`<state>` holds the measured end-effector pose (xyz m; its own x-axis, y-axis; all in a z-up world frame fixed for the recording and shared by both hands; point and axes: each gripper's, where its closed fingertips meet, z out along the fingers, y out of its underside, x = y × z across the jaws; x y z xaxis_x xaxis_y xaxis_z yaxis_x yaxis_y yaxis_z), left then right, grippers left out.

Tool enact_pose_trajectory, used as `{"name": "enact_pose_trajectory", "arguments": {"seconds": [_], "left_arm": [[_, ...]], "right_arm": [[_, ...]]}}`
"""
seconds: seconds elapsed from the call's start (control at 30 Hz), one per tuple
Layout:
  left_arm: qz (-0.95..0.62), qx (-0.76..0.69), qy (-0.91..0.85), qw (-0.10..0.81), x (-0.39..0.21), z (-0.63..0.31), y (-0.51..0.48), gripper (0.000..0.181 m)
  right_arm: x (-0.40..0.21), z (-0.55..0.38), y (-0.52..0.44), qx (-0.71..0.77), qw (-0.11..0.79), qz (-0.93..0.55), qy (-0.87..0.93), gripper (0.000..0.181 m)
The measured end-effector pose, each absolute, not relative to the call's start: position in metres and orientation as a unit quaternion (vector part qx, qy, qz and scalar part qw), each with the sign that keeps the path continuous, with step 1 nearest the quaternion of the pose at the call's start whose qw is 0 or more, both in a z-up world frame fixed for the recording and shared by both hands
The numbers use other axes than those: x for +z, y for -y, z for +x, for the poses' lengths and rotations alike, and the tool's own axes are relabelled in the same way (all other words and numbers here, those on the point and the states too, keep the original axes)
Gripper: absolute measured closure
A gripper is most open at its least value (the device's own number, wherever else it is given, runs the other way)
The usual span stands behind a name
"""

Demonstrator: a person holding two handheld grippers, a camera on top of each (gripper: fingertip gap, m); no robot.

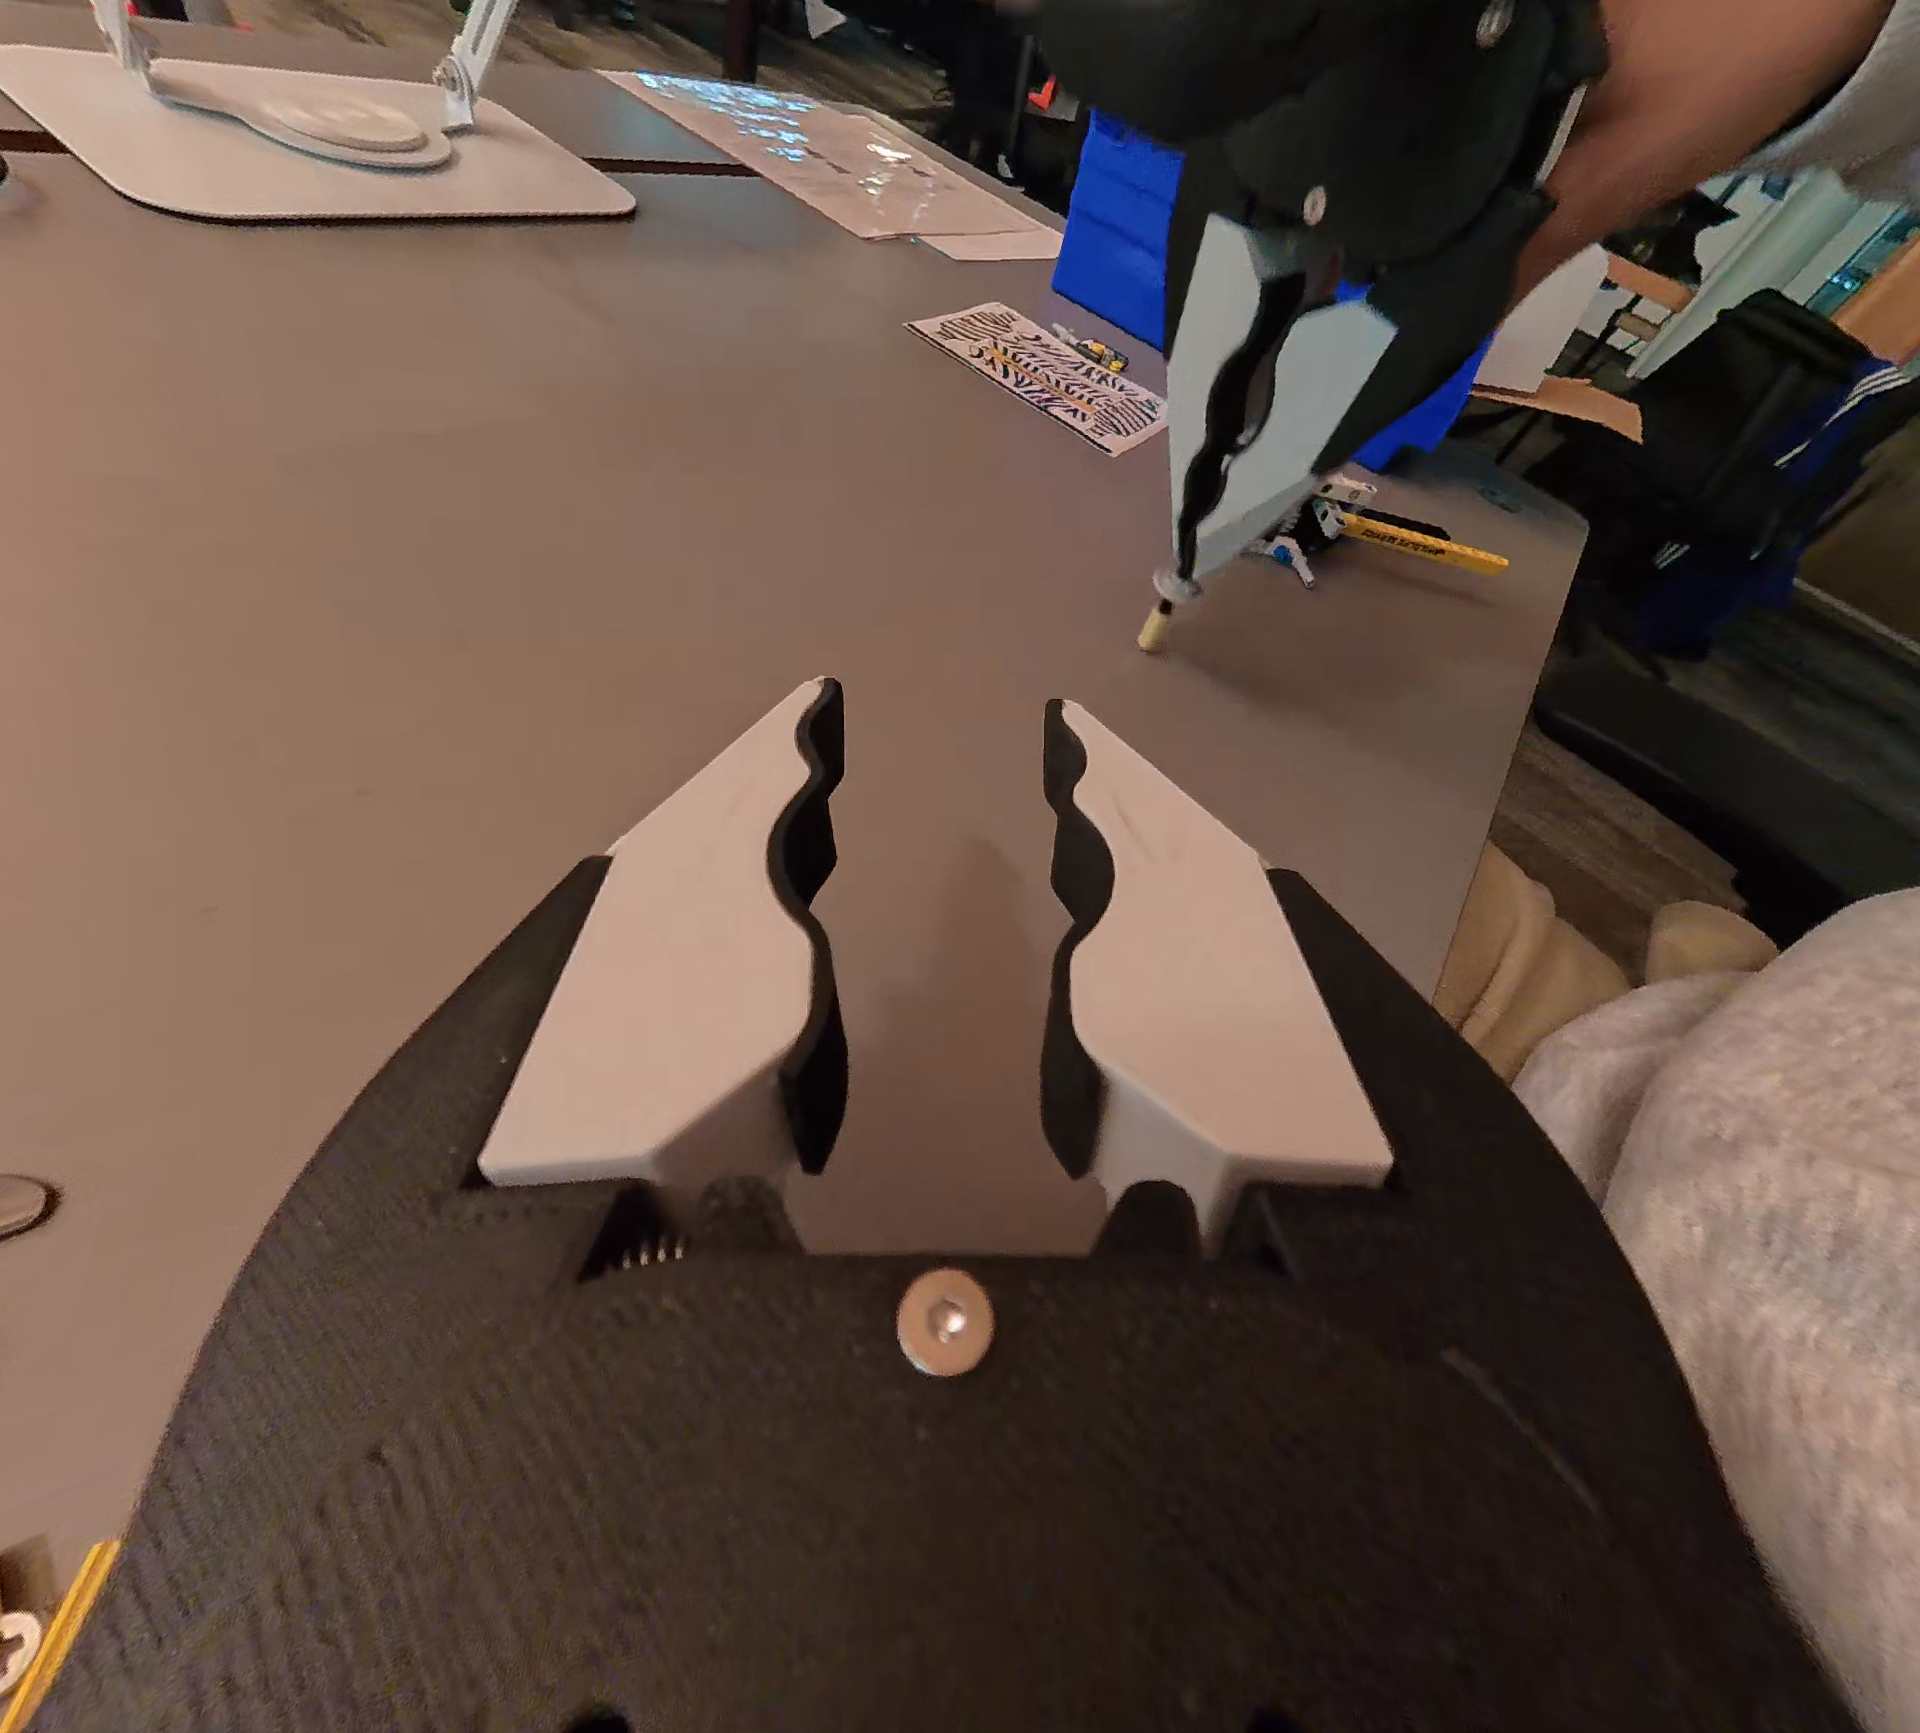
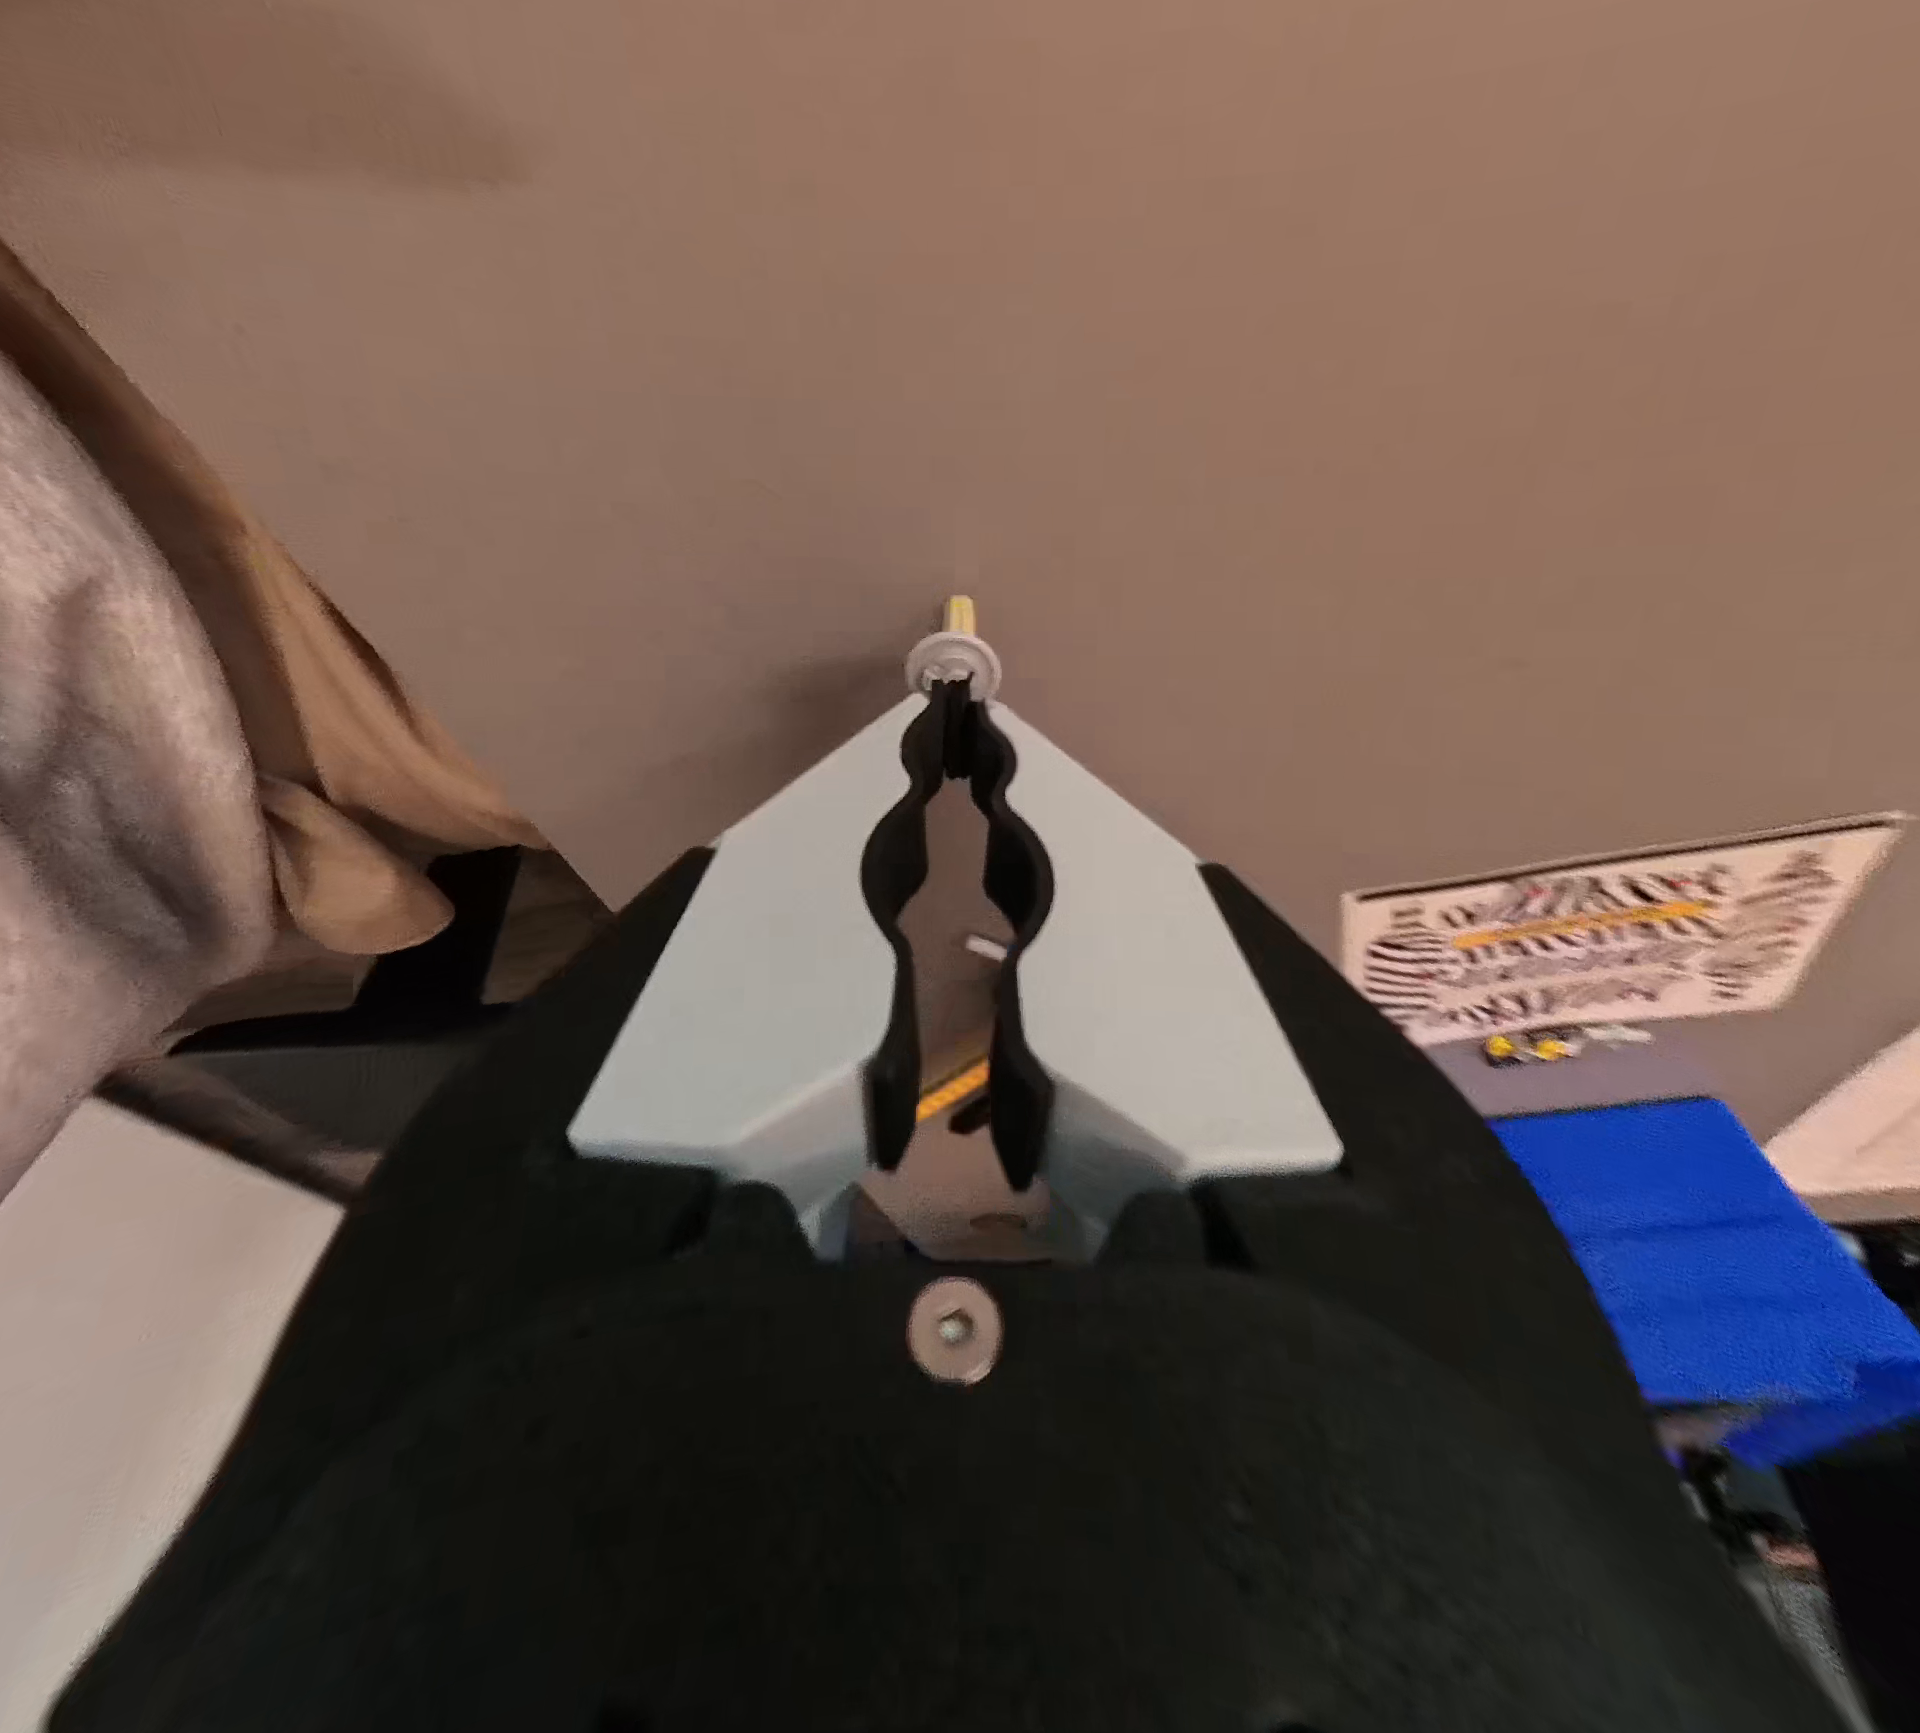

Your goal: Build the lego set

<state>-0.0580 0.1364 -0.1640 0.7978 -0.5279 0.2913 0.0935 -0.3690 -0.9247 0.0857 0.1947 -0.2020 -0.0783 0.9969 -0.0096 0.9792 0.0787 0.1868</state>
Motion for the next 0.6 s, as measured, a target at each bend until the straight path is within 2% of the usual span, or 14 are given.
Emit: {"name": "enact_pose_trajectory", "arguments": {"seconds": [0.03, 0.2, 0.3, 0.6], "left_arm": [[-0.777, -0.287, -0.138, 0.544, -0.164, -0.058, -0.137, 0.145], [-0.779, -0.288, -0.133, 0.541, -0.165, -0.059, -0.138, 0.145], [-0.78, -0.292, -0.132, 0.537, -0.166, -0.058, -0.138, 0.146], [-0.781, -0.301, -0.123, 0.533, -0.167, -0.06, -0.139, 0.146]], "right_arm": [[-0.207, 0.09, -0.193, 0.064, 0.076, 0.676, -0.73, 0.178], [-0.192, 0.086, -0.202, 0.049, 0.041, 0.688, -0.723, 0.178], [-0.211, 0.098, -0.198, 0.054, 0.056, 0.683, -0.726, 0.178], [-0.212, 0.095, -0.196, 0.05, 0.05, 0.688, -0.722, 0.178]]}}
